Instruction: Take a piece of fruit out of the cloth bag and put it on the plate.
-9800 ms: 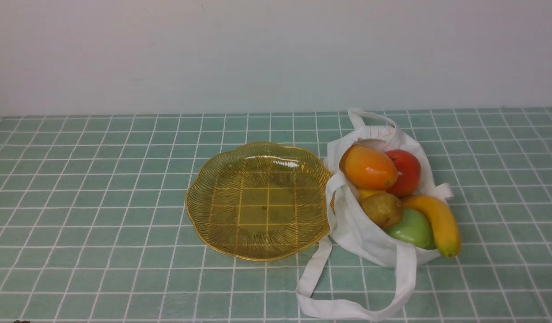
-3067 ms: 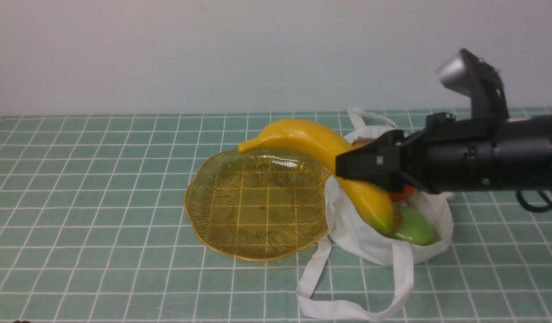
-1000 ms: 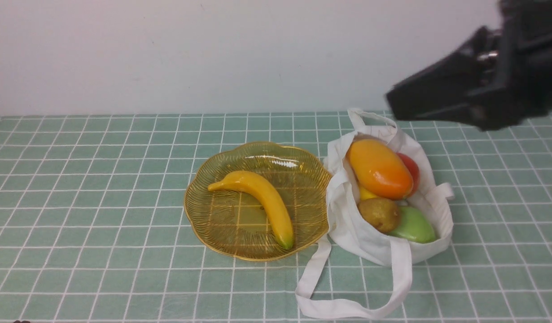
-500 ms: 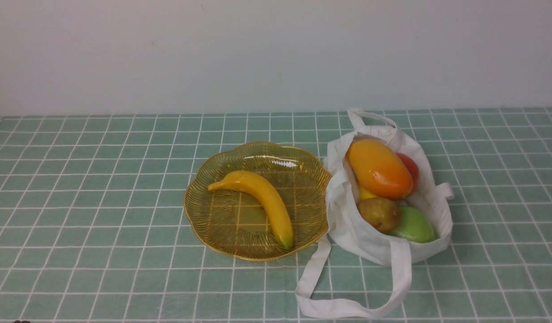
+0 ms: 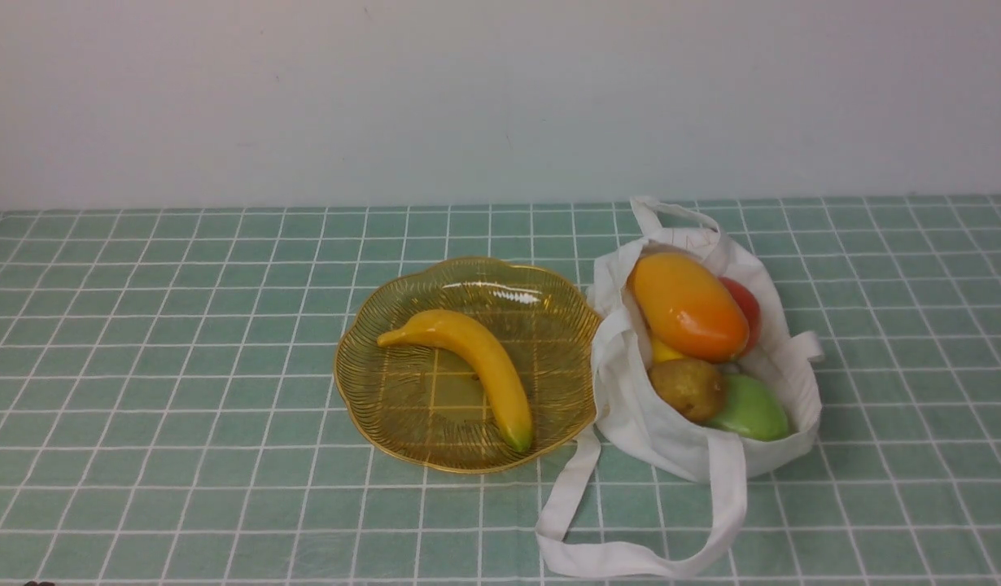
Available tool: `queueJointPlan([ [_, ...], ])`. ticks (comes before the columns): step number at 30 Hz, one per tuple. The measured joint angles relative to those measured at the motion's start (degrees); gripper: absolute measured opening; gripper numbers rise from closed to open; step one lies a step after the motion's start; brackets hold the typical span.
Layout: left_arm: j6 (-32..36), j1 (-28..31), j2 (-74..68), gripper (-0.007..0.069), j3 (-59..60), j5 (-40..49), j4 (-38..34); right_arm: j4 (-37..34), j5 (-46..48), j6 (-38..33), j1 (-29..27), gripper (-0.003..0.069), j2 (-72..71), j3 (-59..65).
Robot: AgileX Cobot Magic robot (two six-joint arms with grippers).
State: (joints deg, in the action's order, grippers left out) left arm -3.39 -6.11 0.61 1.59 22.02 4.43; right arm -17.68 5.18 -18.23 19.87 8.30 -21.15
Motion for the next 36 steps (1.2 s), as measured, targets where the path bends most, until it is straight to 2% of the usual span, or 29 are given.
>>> queueJointPlan([
  [18, 0.0, 0.0, 0.0, -0.0008, 0.0, 0.0, 0.0, -0.16, 0.0, 0.0, 0.0, -0.0013, 0.0, 0.0],
  [22, 0.0, 0.0, 0.0, -0.0008, 0.0, 0.0, 0.0, 0.35, 1.0, 2.14, -0.07, -0.0013, -0.24, 0.72],
  [28, 0.0, 0.0, 0.0, -0.0008, 0.0, 0.0, 0.0, 8.24, 2.19, 7.11, -3.54, -0.0013, -3.04, 7.72],
  [36, 0.0, 0.0, 0.0, -0.0008, 0.0, 0.0, 0.0, 19.07, 7.12, 19.98, -13.57, -0.0013, -8.27, 17.28],
])
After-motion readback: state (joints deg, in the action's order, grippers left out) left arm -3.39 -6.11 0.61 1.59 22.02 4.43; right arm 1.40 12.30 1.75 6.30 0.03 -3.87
